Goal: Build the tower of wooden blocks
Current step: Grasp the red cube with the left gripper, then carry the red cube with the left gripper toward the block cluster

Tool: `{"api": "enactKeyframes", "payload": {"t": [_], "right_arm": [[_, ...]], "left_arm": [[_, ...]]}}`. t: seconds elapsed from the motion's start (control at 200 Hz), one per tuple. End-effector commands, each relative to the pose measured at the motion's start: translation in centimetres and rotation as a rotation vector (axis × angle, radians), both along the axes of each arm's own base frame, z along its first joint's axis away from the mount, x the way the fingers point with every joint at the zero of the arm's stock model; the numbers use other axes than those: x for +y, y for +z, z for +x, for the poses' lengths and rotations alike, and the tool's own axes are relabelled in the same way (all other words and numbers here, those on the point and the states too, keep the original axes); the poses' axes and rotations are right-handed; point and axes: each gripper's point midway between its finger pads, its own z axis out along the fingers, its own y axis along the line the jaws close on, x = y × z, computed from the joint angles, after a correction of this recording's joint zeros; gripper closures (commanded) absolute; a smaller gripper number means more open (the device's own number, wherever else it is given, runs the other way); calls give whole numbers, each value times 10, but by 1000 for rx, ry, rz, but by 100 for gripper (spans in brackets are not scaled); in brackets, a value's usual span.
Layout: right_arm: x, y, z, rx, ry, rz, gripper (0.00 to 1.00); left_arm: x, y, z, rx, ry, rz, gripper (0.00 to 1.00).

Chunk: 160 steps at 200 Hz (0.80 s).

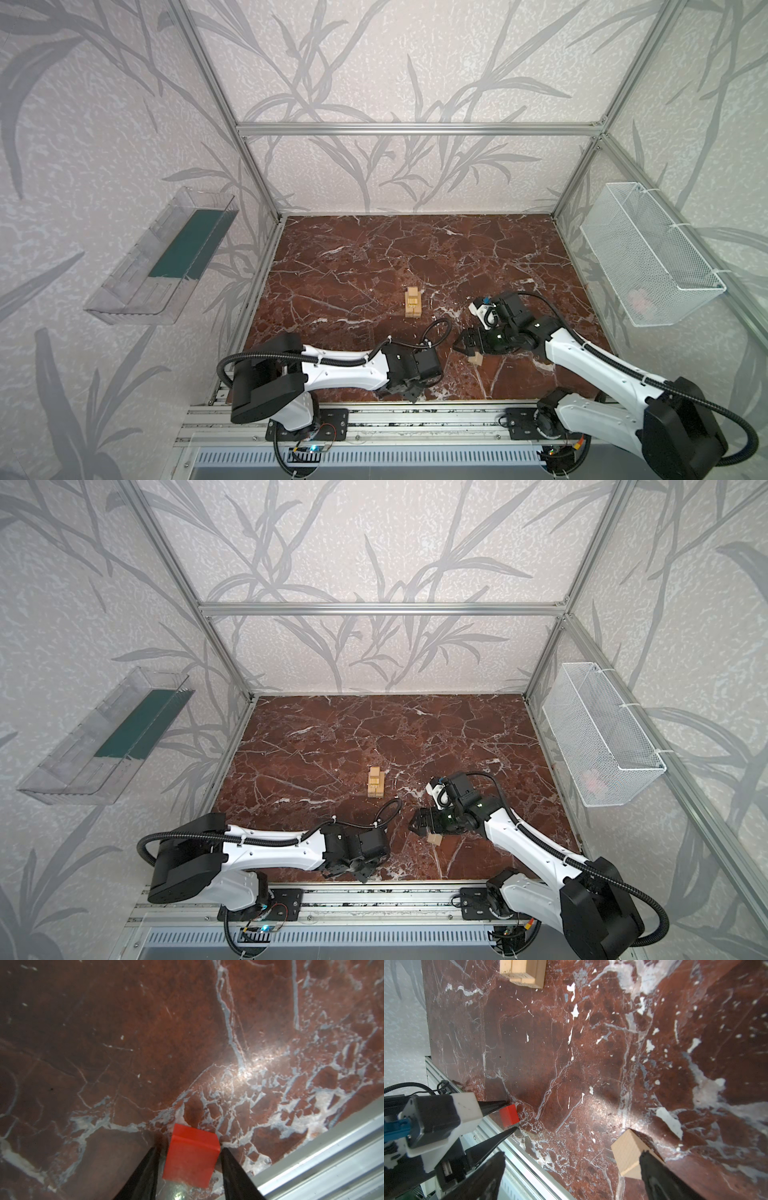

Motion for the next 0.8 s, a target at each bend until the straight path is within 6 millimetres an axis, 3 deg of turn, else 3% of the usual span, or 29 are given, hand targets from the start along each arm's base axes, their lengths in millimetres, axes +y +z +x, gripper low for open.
{"api": "enactKeyframes", "payload": {"t": [0.0, 0.155, 0.37, 0.795], "right_arm": [[-1, 2, -2, -7, 7, 14, 1], [-1, 3, -2, -7, 3, 17, 1], [-1, 2, -2, -1, 2, 22, 1], [0, 1, -1, 1, 3, 22, 1]], "left_arm": [[13, 3, 11, -56, 69, 66, 52], [22, 3, 17, -83, 96, 124, 52], [12, 2, 18, -59, 123, 70, 54], [13, 0, 12, -10, 197, 46, 60]]}}
